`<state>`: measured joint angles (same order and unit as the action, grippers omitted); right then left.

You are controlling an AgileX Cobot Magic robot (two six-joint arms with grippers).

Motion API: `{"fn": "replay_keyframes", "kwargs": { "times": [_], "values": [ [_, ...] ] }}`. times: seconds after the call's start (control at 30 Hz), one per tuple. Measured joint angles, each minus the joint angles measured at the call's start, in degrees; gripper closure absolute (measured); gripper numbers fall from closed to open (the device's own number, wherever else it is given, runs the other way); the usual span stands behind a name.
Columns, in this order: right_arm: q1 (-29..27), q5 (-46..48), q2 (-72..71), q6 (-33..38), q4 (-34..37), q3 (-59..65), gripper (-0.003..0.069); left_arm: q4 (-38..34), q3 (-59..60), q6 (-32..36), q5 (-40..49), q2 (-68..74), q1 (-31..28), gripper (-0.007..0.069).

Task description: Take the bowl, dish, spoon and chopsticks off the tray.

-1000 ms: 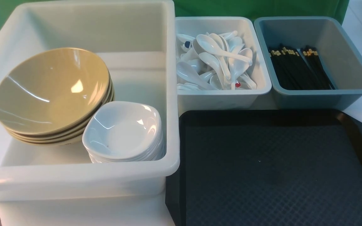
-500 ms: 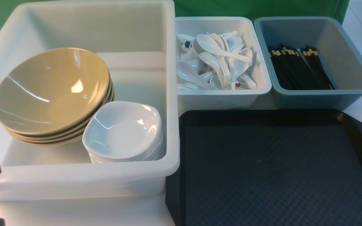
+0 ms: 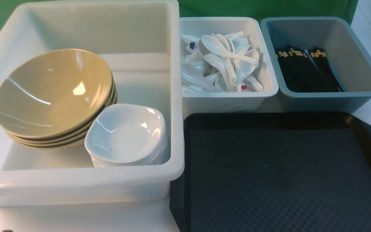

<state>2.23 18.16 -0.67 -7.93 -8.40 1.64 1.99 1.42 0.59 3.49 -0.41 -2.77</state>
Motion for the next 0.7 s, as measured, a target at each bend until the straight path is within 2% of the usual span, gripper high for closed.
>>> {"fn": "replay_keyframes", "kwargs": {
  "times": [0.23,0.7],
  "values": [
    [0.0,0.1,0.0,0.0,0.0,0.0,0.0580,-2.0,0.0,0.0,14.1,-0.2,-0.1,0.0640],
    [0.0,0.1,0.0,0.0,0.0,0.0,0.0567,-2.4,0.0,0.0,14.1,-0.2,-0.1,0.0640]
  ]
}}
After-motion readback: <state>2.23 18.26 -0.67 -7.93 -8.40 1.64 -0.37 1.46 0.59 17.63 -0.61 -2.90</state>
